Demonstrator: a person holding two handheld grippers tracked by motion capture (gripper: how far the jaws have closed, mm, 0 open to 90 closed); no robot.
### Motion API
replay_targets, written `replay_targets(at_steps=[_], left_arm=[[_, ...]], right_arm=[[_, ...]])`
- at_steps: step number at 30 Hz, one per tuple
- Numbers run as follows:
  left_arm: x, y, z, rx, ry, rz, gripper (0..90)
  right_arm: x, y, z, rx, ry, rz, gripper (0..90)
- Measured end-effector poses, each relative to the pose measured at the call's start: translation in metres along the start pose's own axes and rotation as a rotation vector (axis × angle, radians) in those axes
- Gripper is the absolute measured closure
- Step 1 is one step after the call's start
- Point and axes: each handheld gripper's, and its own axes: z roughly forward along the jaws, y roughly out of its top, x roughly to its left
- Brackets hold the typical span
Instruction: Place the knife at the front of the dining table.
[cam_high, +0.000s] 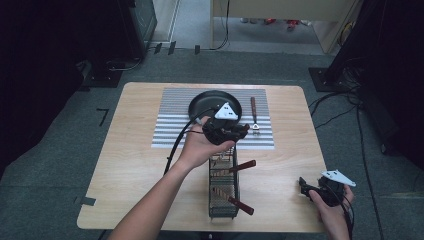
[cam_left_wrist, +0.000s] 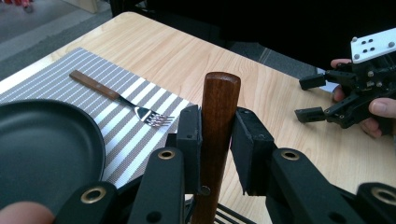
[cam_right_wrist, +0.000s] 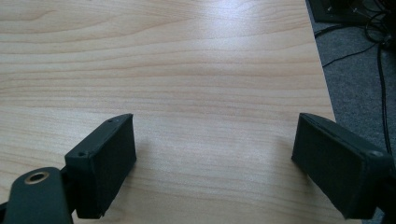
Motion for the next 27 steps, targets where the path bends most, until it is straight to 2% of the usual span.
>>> replay_targets(at_steps=[7, 16, 27], left_arm=[[0.000, 0.000, -0.001, 0.003, 0.005, -0.002, 74.7], [-0.006, 0.000, -0.013, 0.002, 0.023, 0.043, 75.5], [0.001, -0.013, -0.044, -0.056, 0.056, 0.013, 76.2]], right_arm=[[0.000, 0.000, 0.000, 0.000, -0.001, -0.001, 13.0], [0.000, 0.000, 0.000, 0.000, -0.001, -0.001, 13.0], [0.000, 0.000, 0.000, 0.001, -0.002, -0.001, 13.0]])
